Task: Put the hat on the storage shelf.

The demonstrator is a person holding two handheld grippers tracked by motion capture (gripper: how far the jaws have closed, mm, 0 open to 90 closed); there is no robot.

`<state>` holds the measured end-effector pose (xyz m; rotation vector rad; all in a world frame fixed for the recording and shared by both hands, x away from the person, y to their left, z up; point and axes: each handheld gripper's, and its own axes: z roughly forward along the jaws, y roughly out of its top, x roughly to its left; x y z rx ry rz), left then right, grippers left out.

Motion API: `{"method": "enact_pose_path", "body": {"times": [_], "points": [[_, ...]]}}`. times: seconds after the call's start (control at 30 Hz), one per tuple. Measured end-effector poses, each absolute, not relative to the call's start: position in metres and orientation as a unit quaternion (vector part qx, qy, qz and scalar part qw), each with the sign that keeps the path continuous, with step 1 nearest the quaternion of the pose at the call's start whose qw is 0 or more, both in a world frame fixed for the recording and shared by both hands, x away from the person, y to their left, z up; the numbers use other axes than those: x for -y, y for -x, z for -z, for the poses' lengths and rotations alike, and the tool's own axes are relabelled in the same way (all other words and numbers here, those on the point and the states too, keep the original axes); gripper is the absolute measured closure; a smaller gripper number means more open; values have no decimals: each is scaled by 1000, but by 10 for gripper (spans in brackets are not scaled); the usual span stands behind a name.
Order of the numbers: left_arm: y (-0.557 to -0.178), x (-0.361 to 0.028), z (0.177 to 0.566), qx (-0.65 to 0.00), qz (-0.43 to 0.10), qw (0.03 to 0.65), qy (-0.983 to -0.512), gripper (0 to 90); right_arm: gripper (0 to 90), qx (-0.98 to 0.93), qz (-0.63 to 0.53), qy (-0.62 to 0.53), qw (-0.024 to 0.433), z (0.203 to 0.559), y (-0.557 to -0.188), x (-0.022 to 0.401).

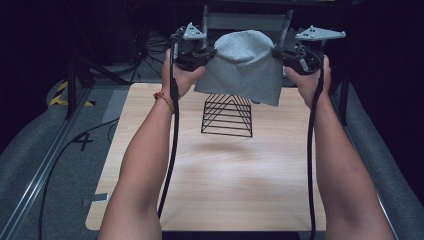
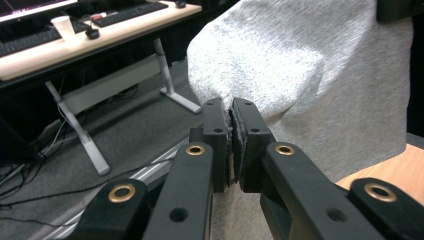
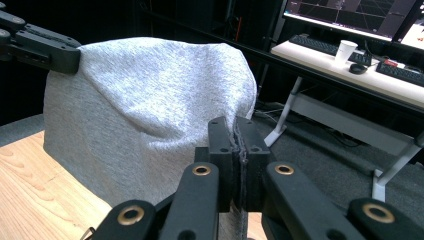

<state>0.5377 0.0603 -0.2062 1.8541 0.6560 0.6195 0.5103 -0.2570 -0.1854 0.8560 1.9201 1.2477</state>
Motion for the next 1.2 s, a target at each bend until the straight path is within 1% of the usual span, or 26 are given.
{"method": "enact_pose_path", "body": {"times": [0.17, 0.57, 0.67, 0.93, 1.2], "points": [[-534, -58, 203, -266, -257, 507, -779, 856, 879, -738, -480, -328, 343, 182, -507, 258], [-537, -48, 217, -255, -275, 480, -793, 855, 878, -744, -476, -325, 338, 193, -510, 257], [-544, -50, 231, -268, -275, 476, -791, 855, 878, -746, -475, -328, 333, 199, -513, 258], [-549, -54, 255, -271, -274, 470, -794, 852, 878, -748, -478, -328, 324, 212, -516, 258], [-552, -65, 291, -286, -262, 464, -797, 851, 878, -762, -483, -316, 294, 246, -519, 253]]}}
